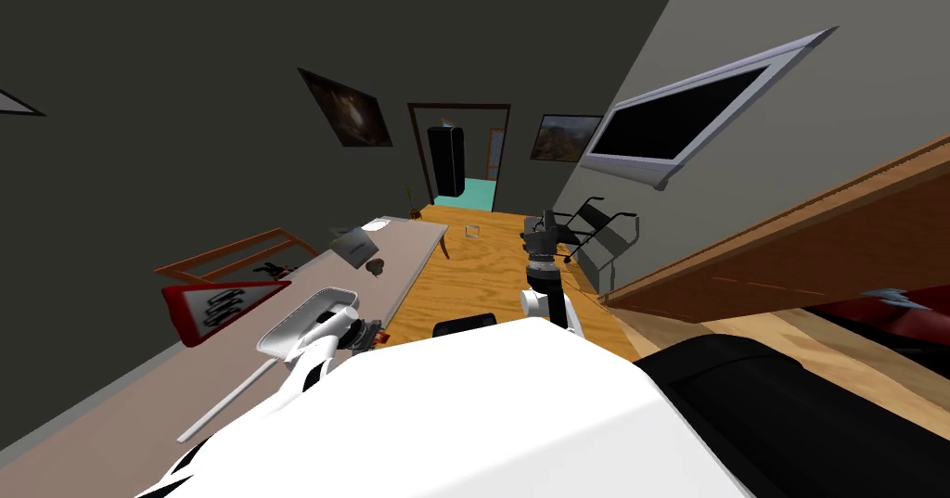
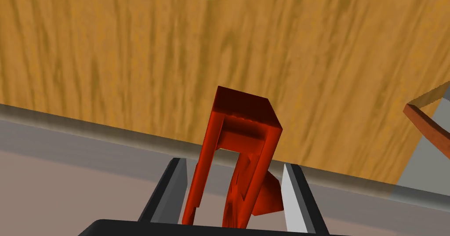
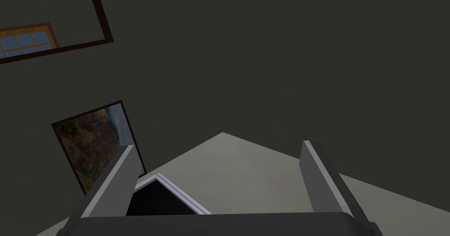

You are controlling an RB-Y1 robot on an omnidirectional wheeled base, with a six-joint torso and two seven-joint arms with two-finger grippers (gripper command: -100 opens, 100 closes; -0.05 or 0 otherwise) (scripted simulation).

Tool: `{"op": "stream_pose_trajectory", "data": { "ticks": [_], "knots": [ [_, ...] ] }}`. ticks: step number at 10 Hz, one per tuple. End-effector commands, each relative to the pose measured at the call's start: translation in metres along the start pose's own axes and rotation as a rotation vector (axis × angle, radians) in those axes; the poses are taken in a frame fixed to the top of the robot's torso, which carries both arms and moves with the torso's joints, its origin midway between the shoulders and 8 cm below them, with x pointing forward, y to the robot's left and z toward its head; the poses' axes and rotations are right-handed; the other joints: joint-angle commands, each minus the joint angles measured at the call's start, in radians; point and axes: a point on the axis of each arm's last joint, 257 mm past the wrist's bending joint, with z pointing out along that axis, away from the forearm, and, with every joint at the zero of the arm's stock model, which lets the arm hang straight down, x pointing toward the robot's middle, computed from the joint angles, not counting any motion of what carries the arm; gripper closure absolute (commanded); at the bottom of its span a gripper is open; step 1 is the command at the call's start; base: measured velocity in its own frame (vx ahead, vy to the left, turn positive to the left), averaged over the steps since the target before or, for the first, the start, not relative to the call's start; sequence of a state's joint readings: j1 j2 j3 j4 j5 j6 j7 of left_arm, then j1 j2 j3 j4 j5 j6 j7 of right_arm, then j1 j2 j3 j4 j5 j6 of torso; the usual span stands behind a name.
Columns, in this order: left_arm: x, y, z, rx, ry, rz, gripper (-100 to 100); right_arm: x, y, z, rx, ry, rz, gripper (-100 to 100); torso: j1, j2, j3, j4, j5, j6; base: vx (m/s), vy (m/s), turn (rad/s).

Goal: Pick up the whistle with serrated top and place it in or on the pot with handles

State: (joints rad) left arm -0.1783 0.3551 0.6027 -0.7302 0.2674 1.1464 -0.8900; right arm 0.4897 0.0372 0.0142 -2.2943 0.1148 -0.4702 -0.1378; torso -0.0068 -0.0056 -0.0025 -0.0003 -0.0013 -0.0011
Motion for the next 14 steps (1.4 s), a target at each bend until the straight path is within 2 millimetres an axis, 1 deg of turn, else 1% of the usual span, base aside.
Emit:
{"op": "stream_pose_trajectory", "data": {
  "ticks": [1,4,9,12,13,14],
  "knots": [
    [0.005,-0.001,-0.005,0.002,0.035,0.013,100,0.000,0.000,0.000,0.000,0.000,0.000,0,0.000,0.000,0.000,0.000,0.000,0.000,0.050,-0.088,0.052],
    [0.014,0.000,-0.013,0.008,0.101,0.027,100,0.000,0.000,0.000,0.000,0.000,0.000,0,0.006,-0.003,-0.001,0.000,0.001,-0.001,0.091,-0.043,0.071],
    [0.024,-0.001,-0.031,0.036,0.194,0.055,100,0.000,0.000,0.000,0.000,0.000,0.000,0,0.010,-0.004,-0.002,0.000,0.002,-0.001,0.096,-0.010,0.056],
    [0.021,-0.005,-0.045,0.056,0.216,0.082,100,0.000,0.000,0.000,0.000,0.000,0.000,0,0.010,-0.002,-0.001,0.000,0.002,-0.002,0.054,-0.008,0.022],
    [0.018,-0.007,-0.050,0.062,0.216,0.091,100,0.000,0.000,0.000,0.000,0.000,0.000,0,0.010,-0.001,-0.001,0.000,0.002,-0.002,0.029,-0.006,0.002],
    [0.010,-0.012,-0.060,0.073,0.203,0.111,100,0.000,0.000,0.000,0.000,0.000,0.000,0,0.010,0.000,0.000,0.000,0.002,-0.002,0.004,-0.006,-0.008]
  ]
}}
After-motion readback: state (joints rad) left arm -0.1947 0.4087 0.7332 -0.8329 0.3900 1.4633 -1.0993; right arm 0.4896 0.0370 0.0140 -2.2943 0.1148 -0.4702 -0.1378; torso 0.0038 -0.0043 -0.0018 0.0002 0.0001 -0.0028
